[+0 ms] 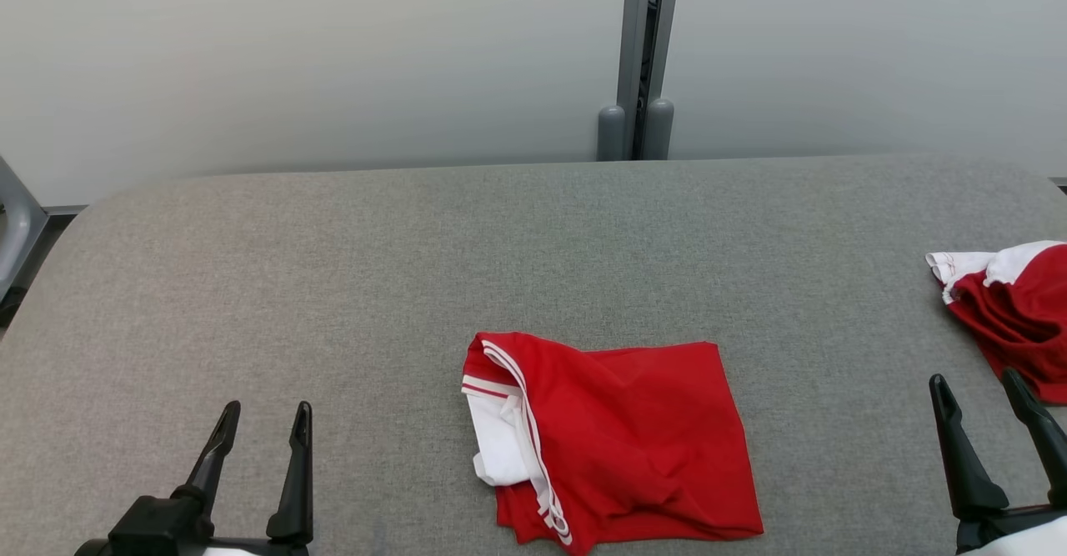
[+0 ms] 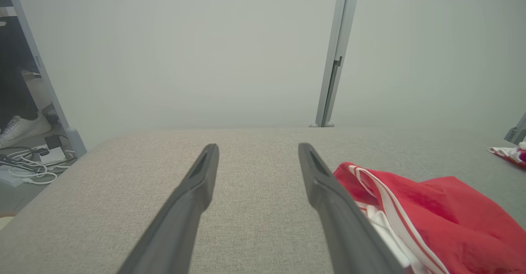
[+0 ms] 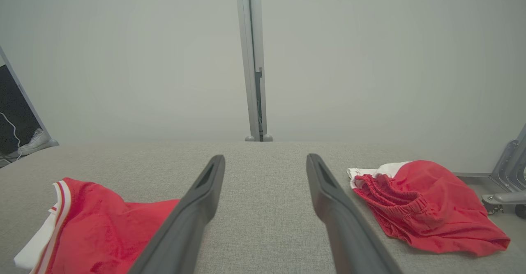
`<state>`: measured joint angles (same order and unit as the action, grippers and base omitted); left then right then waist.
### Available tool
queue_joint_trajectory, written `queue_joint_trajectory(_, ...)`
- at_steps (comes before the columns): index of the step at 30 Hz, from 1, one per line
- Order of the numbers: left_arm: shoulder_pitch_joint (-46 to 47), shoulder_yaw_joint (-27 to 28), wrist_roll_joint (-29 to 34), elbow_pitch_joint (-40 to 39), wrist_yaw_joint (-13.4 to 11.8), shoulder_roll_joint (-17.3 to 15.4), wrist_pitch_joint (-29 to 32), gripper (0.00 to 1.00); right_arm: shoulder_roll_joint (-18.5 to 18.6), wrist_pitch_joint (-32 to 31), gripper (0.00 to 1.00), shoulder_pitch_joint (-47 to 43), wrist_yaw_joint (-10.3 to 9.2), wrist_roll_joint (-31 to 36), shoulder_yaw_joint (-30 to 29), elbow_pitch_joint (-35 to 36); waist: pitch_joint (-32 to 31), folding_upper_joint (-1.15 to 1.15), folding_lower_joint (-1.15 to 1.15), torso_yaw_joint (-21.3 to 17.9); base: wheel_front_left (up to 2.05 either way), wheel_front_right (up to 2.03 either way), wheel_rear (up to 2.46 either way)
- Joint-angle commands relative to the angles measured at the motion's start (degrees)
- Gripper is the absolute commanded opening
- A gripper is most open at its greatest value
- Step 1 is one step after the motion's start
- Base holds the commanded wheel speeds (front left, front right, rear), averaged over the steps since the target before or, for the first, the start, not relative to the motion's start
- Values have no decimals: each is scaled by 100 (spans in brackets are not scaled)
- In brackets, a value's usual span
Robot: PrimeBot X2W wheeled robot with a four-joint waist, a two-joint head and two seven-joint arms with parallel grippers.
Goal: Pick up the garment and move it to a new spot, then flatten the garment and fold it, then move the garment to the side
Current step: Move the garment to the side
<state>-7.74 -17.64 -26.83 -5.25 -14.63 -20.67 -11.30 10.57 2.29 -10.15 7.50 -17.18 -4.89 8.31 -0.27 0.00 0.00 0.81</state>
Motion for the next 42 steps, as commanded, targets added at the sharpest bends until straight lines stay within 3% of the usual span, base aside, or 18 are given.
queue_joint_trajectory(1, 86, 15, 16, -34, -17, -25, -29, 100, 20, -25, 100, 44, -1, 4, -24, 14, 38, 0, 0, 11, 0, 0, 0)
queue_joint_trajectory(9, 352, 29, 37, -102, 21, 71, -148, 100, 66, -18, 100, 552, -1, -100, 370, -212, 560, 0, 0, 205, 0, 0, 0)
queue_joint_trajectory(20, 855, 31, 76, 91, 183, 327, -335, 100, 183, -170, 100, 1090, -1, -268, 1098, -1084, 1293, 0, 0, 684, 0, 0, 0)
queue_joint_trajectory(31, 1038, 131, 173, 281, 311, 530, -386, 100, 339, -635, 100, 1358, -1, -661, 1667, -2030, 1497, 0, 0, 803, 0, 0, 0)
queue_joint_trajectory(32, 1058, 141, 176, 293, 315, 543, -389, 100, 353, -690, 87, 1388, -1, -726, 1737, -2115, 1498, 0, 0, 799, 0, 0, 0)
queue_joint_trajectory(34, 1084, 163, 197, 313, 342, 568, -393, 100, 354, -693, 0, 1469, -1, -861, 1808, -2195, 1495, 0, 0, 786, 0, 0, 0)
queue_joint_trajectory(42, 1056, 288, 285, 293, 399, 592, -393, 100, 753, -529, 0, 1819, -1, -813, 1952, -1826, 1446, 0, 0, 614, 0, 0, 0)
